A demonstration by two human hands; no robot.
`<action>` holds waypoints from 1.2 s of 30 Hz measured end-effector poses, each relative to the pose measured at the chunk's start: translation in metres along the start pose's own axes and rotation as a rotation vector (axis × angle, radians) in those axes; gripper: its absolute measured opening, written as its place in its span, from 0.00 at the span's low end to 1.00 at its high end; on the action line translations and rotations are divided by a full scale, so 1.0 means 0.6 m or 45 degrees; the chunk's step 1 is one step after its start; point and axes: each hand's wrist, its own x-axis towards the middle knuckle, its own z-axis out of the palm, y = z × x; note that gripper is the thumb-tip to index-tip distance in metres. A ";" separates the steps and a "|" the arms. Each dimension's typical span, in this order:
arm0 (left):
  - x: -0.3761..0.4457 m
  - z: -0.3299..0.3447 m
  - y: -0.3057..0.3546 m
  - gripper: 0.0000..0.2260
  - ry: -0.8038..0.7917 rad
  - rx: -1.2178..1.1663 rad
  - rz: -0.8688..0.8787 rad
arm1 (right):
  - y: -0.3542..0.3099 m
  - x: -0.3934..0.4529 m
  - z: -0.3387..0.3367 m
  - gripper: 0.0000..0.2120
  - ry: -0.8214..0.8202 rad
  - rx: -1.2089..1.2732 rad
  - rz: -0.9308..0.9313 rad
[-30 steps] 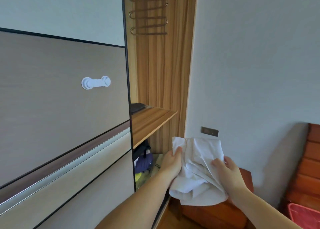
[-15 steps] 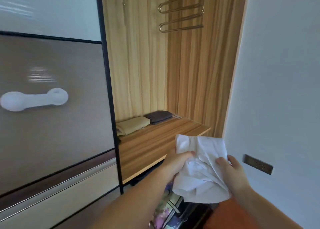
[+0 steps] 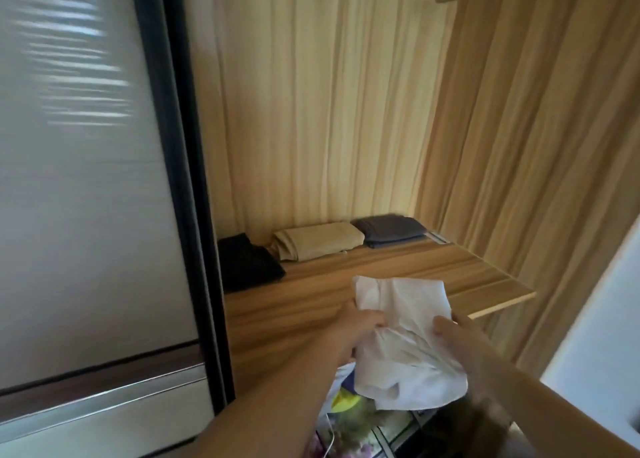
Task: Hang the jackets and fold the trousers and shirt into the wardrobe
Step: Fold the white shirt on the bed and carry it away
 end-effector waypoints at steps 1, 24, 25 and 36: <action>0.028 -0.004 0.000 0.25 0.001 -0.012 0.003 | 0.001 0.031 0.010 0.10 -0.021 -0.040 0.018; 0.303 -0.093 0.009 0.15 0.575 1.458 0.610 | -0.041 0.383 0.234 0.24 -0.249 -1.186 -0.713; 0.316 -0.090 0.007 0.22 0.448 1.555 0.607 | -0.026 0.379 0.230 0.24 -0.224 -1.193 -0.675; 0.391 -0.099 -0.060 0.51 0.306 1.685 0.282 | 0.050 0.421 0.237 0.33 -0.333 -1.161 -0.649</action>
